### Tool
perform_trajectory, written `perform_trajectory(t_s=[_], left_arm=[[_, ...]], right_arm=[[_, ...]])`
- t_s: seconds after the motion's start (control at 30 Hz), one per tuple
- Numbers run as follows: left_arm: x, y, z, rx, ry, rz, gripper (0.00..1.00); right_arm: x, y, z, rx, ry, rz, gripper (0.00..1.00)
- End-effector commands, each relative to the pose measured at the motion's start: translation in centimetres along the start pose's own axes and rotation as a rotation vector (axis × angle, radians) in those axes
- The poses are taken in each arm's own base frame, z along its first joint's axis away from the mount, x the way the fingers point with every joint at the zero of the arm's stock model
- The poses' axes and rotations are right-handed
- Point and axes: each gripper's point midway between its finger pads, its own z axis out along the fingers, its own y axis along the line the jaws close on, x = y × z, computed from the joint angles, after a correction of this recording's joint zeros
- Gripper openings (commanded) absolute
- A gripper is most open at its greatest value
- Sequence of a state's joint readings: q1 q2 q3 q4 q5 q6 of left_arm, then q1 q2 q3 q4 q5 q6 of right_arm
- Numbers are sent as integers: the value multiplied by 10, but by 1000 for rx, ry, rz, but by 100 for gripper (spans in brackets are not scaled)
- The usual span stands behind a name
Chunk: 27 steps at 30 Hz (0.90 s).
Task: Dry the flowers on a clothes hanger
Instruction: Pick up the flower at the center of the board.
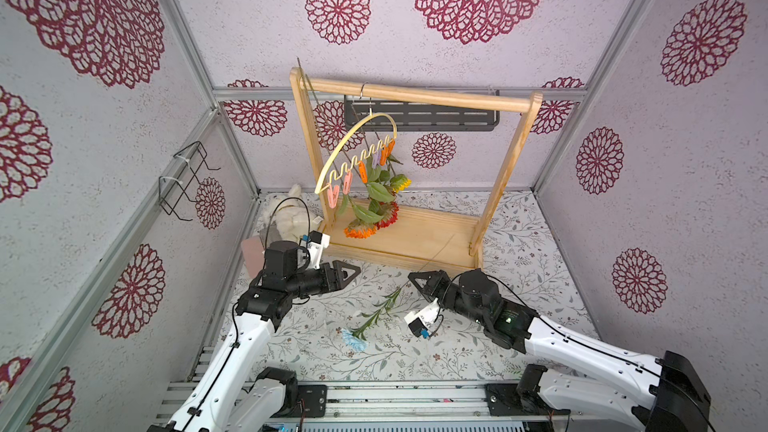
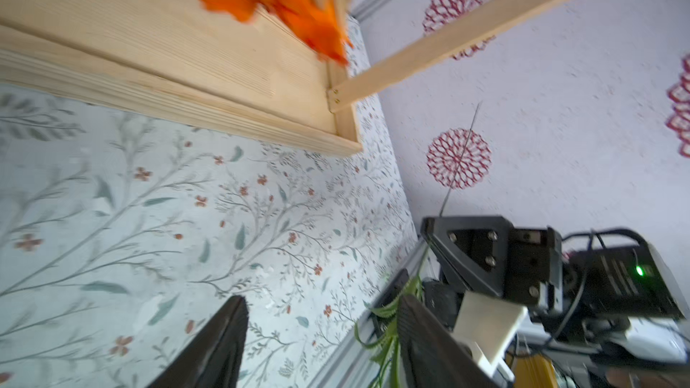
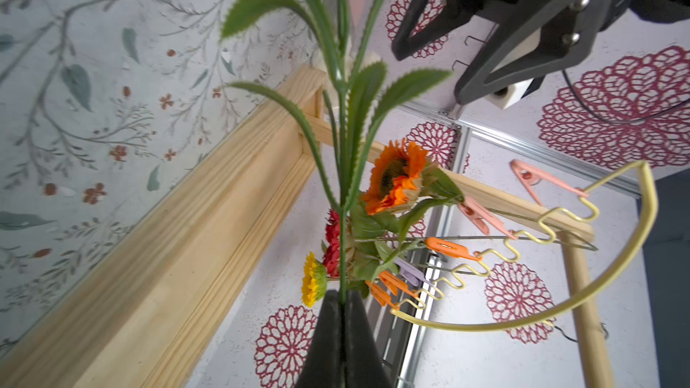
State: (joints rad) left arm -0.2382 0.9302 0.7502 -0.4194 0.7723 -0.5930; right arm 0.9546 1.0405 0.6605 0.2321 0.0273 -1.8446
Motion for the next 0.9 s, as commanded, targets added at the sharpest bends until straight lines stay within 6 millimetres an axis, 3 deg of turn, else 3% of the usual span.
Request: perform_trajectory(t_s=[0.0,0.43,0.63,0.87], left_arm=[[9,-42,1,167,51,146,70],[19,-52,14,221,182,133,68],[22,-54,17,240,208,140,61],[23,-56,20,254,229,146,44]], right_arm=[[-2,-34,0,106,-24,-70,0],[-33,-64,16,219,-190,-208,0],[-38,-78,28,251,-227,-225,0],[-40,-85,38,257,-241,-238,0]])
